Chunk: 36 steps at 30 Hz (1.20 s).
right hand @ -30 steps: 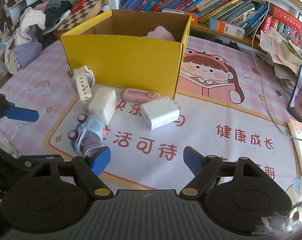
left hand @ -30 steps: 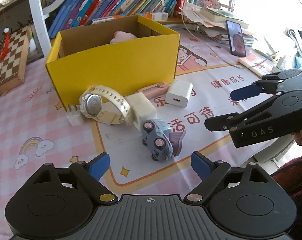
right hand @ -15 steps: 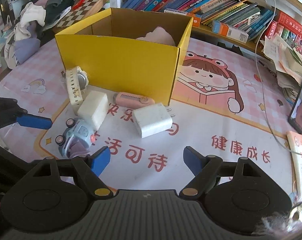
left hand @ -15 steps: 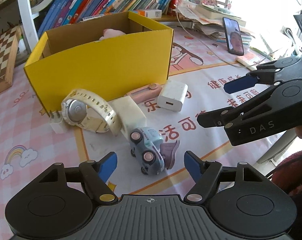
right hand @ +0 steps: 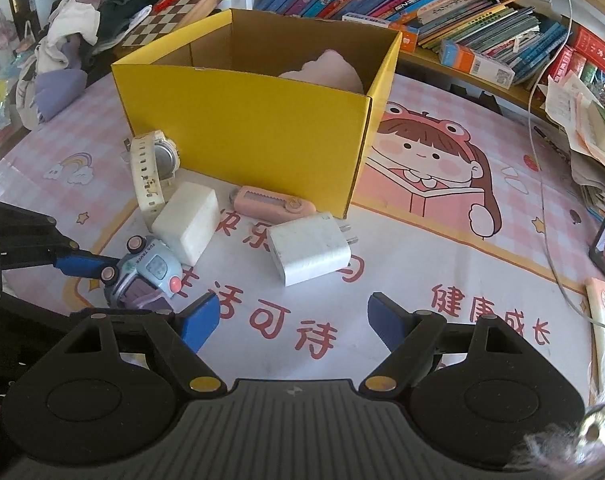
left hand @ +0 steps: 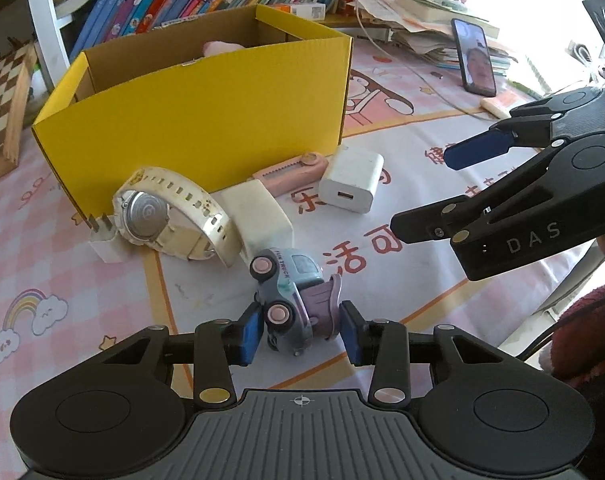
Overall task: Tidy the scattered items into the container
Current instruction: 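Lower left tool onto blue toy car and close on it, then close right tool on white charger while left tool holds the blue car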
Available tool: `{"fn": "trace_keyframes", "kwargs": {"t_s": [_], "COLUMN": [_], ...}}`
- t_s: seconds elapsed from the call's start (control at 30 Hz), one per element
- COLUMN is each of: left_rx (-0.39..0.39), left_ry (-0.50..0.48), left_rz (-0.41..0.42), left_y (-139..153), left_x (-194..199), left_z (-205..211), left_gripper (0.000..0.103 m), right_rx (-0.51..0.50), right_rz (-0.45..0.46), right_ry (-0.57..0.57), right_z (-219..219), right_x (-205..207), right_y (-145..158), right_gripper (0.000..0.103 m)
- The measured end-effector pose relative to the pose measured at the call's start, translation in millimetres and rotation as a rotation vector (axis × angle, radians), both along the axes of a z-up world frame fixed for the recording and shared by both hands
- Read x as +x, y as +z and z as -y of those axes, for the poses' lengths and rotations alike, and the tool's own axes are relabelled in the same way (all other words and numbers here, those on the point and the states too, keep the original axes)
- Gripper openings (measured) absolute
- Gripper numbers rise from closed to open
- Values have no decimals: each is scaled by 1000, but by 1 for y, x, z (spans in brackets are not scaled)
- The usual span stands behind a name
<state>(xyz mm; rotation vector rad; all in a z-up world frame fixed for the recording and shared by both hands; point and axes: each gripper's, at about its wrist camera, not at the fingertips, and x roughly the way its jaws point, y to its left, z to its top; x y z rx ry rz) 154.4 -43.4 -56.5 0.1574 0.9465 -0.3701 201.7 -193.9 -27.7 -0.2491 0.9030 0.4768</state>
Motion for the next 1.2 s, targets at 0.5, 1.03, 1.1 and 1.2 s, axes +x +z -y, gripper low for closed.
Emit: {"fn": "trace_keyframes", "kwargs": {"t_s": [0.5, 1.03, 1.1, 1.2], "left_rx": [0, 0, 12, 23], "left_ry": [40, 156, 161, 158], "left_rz": [-34, -22, -19, -12], "left_y": [-5, 11, 13, 18], "left_x": [6, -1, -1, -3], "left_z": [-12, -44, -45, -45], "left_gripper": [35, 35, 35, 35], "right_rx": [9, 22, 13, -4], "right_rz": [-27, -108, -108, -104], "right_ry": [23, -53, -62, -74], "right_z": [-10, -18, -18, -17], "right_x": [22, 71, 75, 79], "right_y": [-6, -25, -26, -27], "right_gripper": [83, 88, 88, 88]}}
